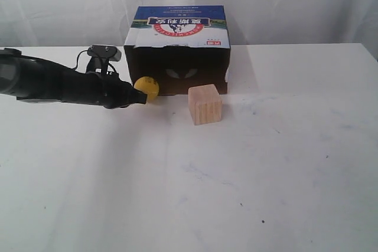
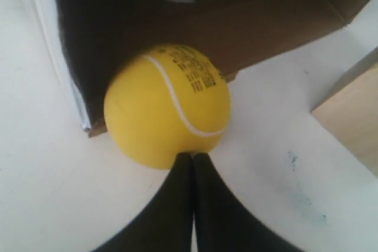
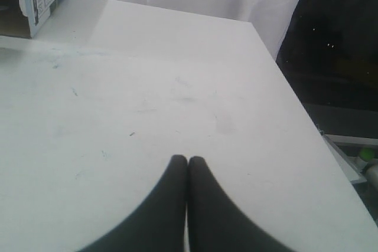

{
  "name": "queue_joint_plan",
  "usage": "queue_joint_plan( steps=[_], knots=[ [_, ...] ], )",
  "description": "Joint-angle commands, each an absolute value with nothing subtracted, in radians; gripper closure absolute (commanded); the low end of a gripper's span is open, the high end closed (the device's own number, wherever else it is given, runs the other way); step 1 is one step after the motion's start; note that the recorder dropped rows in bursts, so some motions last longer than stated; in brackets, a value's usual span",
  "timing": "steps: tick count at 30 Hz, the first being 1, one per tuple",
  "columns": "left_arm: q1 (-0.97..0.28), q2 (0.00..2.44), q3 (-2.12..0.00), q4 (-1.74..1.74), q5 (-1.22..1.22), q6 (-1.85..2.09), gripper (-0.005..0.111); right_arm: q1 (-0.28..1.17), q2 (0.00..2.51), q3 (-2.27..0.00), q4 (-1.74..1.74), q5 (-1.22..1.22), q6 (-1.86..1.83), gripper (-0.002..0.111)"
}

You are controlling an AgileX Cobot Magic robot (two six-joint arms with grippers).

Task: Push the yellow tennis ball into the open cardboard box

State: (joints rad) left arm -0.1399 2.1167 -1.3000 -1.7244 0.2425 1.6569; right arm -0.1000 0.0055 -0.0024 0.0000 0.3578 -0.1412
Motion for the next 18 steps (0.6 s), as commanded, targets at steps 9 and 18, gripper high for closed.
queue_joint_plan(
  steps=[9,18],
  knots=[
    [-0.141,2.152,-1.325,-1.744,0.335,1.657,0.107,-0.099,0.0,0.0,0.0,0.343,-0.135,0.108],
    [-0.141,2.249,-1.522,-1.744,0.442,1.582,0.107,-0.099,0.0,0.0,0.0,0.343,-0.135,0.108]
  ],
)
